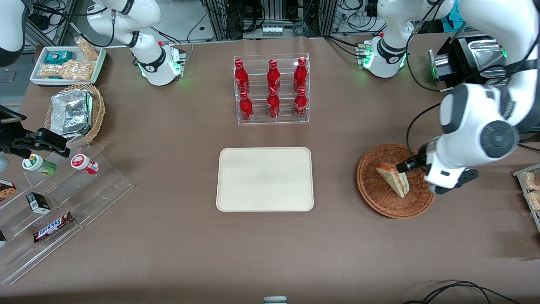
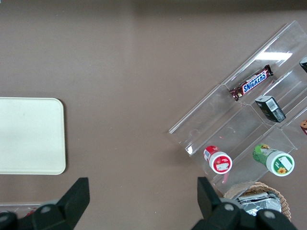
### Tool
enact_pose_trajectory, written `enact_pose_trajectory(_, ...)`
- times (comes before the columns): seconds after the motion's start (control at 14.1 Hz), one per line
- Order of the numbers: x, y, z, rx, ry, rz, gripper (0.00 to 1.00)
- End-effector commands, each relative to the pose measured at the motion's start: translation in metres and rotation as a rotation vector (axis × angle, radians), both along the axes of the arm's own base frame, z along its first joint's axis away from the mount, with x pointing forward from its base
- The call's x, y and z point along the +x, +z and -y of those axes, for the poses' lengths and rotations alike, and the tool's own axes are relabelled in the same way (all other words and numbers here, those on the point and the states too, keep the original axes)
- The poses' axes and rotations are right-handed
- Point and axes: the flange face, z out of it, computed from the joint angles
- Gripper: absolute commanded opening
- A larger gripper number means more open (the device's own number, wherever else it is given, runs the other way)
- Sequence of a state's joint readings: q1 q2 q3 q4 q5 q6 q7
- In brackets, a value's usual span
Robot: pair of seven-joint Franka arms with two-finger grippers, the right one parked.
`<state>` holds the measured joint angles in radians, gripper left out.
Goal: Place sandwich from basket to tray
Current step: 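Move the left gripper over the sandwich in the wicker basket, then lower the open left gripper around the wrapped sandwich and close it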
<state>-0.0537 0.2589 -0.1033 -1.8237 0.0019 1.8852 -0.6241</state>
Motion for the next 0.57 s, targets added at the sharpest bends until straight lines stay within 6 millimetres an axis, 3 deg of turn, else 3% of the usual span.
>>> enact_pose_trajectory(0.0, -0.020, -0.025, 0.001, 0.016, 0.077, 0.046, 1.00)
enact_pose_trajectory(0.5, -0.044, -0.091, -0.003, 0.006, 0.172, 0.139, 1.00)
